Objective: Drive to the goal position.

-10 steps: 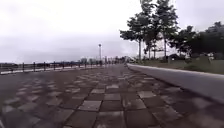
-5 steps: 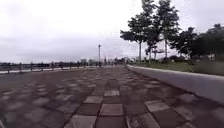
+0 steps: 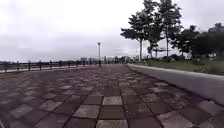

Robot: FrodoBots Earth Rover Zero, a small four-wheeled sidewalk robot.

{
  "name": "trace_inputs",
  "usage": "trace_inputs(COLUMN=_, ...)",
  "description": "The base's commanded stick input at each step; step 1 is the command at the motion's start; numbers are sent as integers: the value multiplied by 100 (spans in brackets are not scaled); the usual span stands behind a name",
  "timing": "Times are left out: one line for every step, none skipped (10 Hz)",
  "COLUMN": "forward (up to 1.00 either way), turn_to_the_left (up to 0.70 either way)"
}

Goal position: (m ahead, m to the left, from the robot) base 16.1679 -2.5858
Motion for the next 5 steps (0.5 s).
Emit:
trace_inputs(forward=100, turn_to_the_left=0)
trace_inputs(forward=100, turn_to_the_left=0)
trace_inputs(forward=100, turn_to_the_left=0)
trace_inputs(forward=100, turn_to_the_left=0)
trace_inputs(forward=100, turn_to_the_left=0)
